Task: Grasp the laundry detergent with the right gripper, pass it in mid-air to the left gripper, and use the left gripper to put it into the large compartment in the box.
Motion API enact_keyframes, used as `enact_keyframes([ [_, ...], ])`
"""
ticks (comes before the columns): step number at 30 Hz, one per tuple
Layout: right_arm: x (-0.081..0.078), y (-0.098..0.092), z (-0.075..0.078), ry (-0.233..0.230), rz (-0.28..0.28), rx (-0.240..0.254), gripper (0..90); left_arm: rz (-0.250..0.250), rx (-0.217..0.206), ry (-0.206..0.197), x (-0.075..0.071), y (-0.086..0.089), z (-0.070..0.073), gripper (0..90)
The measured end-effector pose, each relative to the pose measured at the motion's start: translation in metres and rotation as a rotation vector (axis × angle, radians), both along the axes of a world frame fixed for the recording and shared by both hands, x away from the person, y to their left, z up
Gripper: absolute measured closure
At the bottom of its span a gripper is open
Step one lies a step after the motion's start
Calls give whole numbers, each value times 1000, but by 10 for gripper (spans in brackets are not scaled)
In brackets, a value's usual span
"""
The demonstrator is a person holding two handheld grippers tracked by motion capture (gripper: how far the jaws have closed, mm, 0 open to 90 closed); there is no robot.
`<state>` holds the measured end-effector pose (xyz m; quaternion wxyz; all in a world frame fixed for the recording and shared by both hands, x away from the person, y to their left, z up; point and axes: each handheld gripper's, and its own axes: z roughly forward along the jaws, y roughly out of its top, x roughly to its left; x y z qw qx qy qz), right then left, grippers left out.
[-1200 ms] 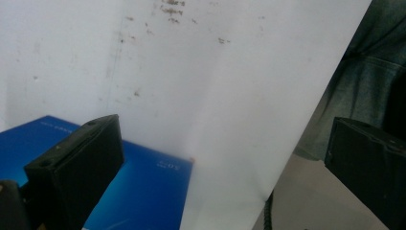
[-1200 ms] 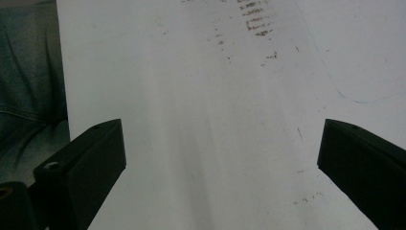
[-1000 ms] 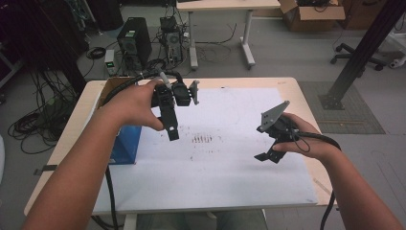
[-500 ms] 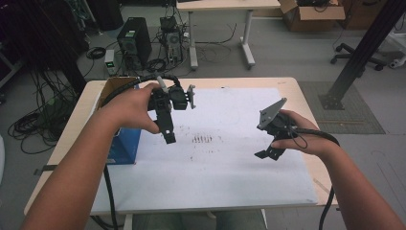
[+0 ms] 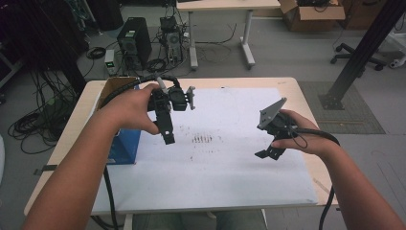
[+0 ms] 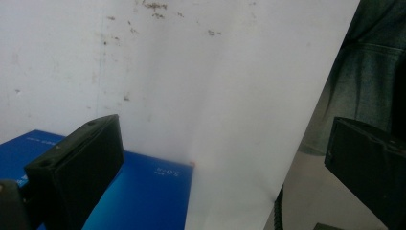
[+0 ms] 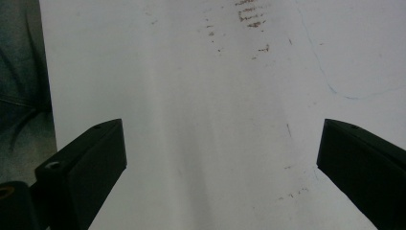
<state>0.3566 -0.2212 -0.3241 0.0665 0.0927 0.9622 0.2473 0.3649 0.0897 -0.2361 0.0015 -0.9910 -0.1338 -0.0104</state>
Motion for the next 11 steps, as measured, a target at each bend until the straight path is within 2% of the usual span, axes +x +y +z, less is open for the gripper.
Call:
enact_keyframes([
  [11, -2, -1, 2, -4, -1, 4, 32, -1, -2, -3, -1, -2, 0, 3],
])
